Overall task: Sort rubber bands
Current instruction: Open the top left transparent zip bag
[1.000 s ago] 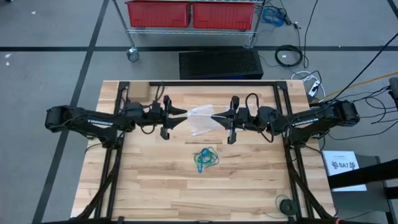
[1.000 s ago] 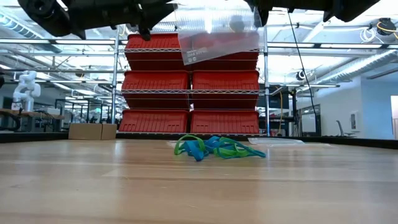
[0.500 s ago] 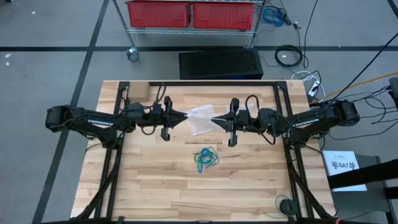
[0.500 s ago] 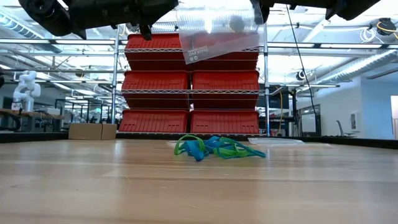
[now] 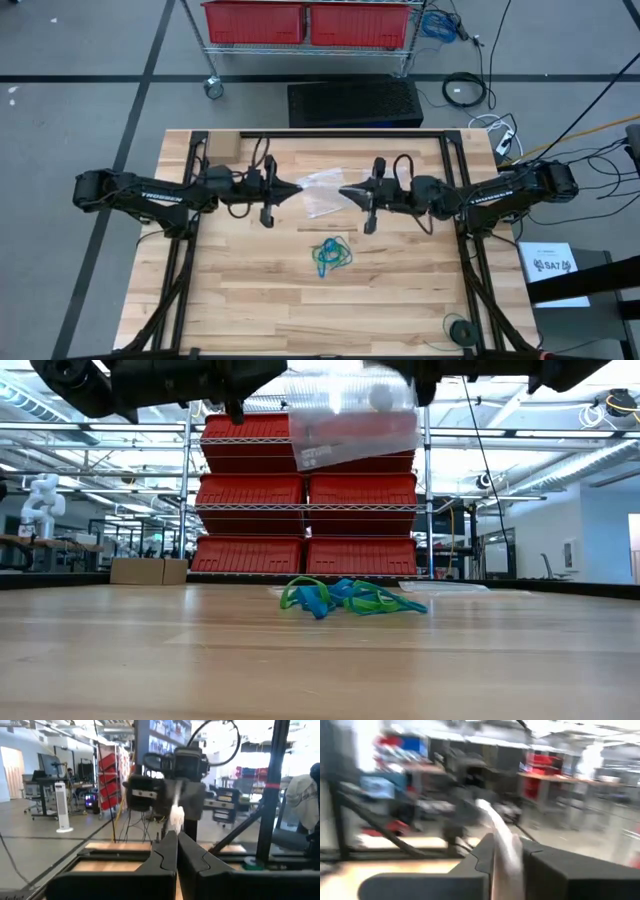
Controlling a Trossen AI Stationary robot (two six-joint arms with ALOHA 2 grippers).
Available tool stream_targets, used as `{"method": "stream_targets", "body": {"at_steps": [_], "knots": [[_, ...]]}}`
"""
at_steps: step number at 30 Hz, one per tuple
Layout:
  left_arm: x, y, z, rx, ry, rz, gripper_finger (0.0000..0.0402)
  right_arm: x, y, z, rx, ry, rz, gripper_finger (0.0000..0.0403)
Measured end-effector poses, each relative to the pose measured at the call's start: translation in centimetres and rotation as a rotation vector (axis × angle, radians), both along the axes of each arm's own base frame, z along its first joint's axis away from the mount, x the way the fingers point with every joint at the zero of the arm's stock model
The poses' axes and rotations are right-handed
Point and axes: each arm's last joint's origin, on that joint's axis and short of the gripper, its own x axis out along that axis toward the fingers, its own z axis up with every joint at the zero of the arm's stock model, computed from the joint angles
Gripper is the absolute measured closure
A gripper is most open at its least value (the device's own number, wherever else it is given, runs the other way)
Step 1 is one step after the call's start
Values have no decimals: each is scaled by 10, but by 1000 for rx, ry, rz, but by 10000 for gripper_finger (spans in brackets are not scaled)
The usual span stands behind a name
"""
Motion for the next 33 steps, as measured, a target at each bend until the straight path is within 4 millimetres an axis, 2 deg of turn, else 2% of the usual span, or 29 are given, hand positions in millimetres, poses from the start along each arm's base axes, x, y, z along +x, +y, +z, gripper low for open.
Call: {"method": "stream_targets", "body": {"at_steps": [4,8,12,14,18,25,33], "knots": [[1,0,-5,-6,54,1,400,-2,-7,-4,-64,76,-188,340],[1,0,-10,2,109,3,400,-7,-14,-2,-98,123,-256,306],[2,1,-17,11,177,7,401,-9,-16,11,-58,174,-246,277],[2,2,-21,20,213,12,401,-6,-15,17,-33,237,-177,269],[1,3,-27,29,280,49,401,6,-11,26,27,380,-65,267],[1,5,-29,41,301,75,401,20,-8,43,45,569,-60,264],[1,5,-29,39,296,75,401,10,-8,55,161,763,-90,225]]}}
